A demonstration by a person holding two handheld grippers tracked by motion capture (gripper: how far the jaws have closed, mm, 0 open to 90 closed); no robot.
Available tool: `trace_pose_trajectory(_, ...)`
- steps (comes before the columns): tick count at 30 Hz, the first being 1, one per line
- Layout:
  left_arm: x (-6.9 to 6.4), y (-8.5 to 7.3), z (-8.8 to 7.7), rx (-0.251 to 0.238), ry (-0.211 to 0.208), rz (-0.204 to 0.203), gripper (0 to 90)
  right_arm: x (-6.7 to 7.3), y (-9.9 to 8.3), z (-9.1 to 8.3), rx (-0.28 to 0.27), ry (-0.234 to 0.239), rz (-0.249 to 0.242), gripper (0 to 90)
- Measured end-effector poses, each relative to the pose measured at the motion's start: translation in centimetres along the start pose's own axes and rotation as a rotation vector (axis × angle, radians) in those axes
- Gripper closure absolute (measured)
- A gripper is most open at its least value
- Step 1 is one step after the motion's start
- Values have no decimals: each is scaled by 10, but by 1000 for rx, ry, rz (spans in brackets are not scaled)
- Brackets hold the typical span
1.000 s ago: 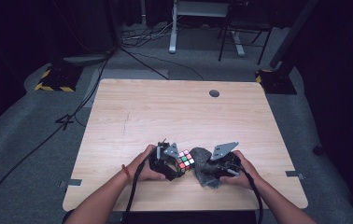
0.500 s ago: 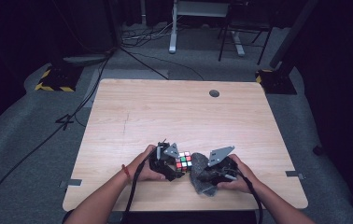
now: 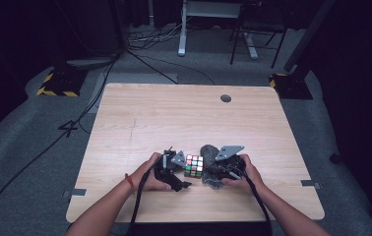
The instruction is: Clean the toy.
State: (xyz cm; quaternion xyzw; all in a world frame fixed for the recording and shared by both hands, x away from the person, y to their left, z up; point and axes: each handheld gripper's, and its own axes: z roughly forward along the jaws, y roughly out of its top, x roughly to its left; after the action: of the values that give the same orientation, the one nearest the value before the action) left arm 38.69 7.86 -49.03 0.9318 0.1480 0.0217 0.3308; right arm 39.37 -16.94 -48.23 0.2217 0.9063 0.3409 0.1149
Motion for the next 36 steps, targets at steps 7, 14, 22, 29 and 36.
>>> trace_pose_trajectory(7, 15, 3, 3, -69, 62, -37, 157, -3, -1, -1, -22, 43, -44, 620)
trace_pose_trajectory(14, 10, 13, 13, -72, 64, 87, 216, -1, -1, -5, -45, 92, -76, 650)
trace_pose_trajectory(22, 9, 14, 15, -106, 71, 97, 333, -11, 11, -51, -208, 131, -65, 688)
trace_pose_trajectory(29, 0, 22, 18, -99, 59, 136, 340, 8, 29, -47, -233, 212, -93, 684)
trace_pose_trajectory(36, -8, 24, 21, -99, 29, 149, 341, 15, 34, -27, -155, 173, -99, 691)
